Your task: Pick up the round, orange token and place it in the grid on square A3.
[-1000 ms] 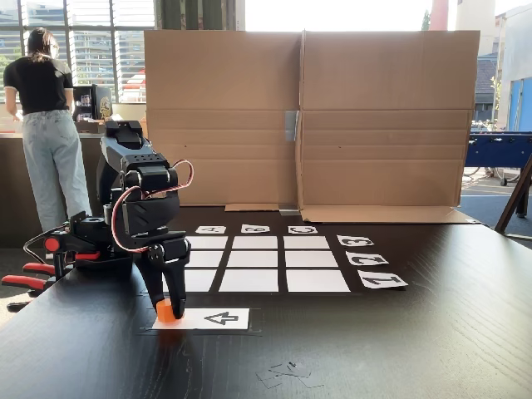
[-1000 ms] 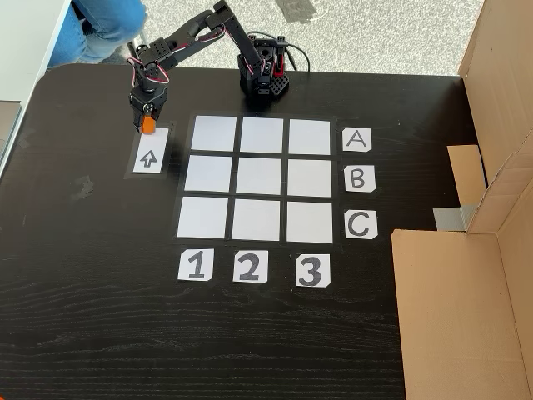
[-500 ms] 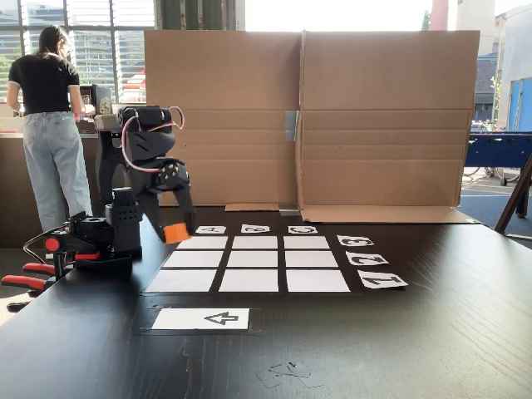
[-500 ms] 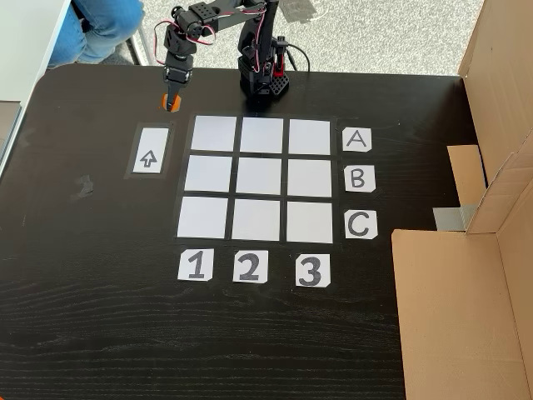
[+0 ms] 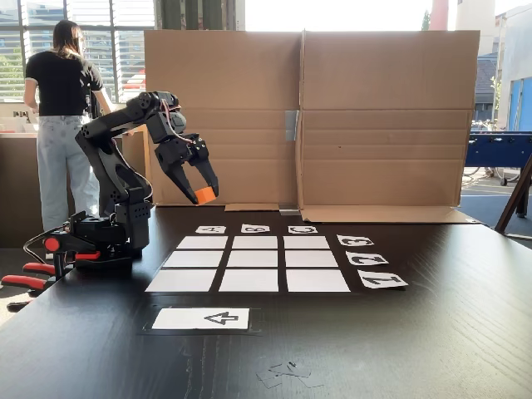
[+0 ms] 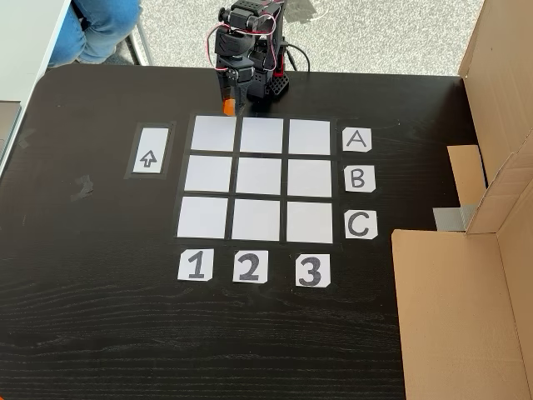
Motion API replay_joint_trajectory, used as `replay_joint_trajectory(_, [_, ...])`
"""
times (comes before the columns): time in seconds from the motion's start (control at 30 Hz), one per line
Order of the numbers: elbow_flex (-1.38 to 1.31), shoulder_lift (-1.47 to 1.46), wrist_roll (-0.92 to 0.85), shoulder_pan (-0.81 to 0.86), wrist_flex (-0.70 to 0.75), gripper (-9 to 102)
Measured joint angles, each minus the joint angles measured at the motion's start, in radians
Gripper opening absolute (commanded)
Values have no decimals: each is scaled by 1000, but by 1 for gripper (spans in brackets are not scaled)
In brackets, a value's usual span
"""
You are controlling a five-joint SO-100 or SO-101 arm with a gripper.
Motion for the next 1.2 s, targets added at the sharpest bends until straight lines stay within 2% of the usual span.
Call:
replay_joint_trajectory(0.17, [57, 57, 0, -196, 0, -1])
replay_joint_trajectory(0.37, [137, 41, 103, -508, 0, -1])
replay_joint_trajectory(0.47, [149, -15, 121, -600, 0, -1])
replay_joint_trajectory(0.97, [196, -307, 143, -844, -147, -1])
replay_joint_trajectory(1.2, [210, -443, 158, -893, -207, -1])
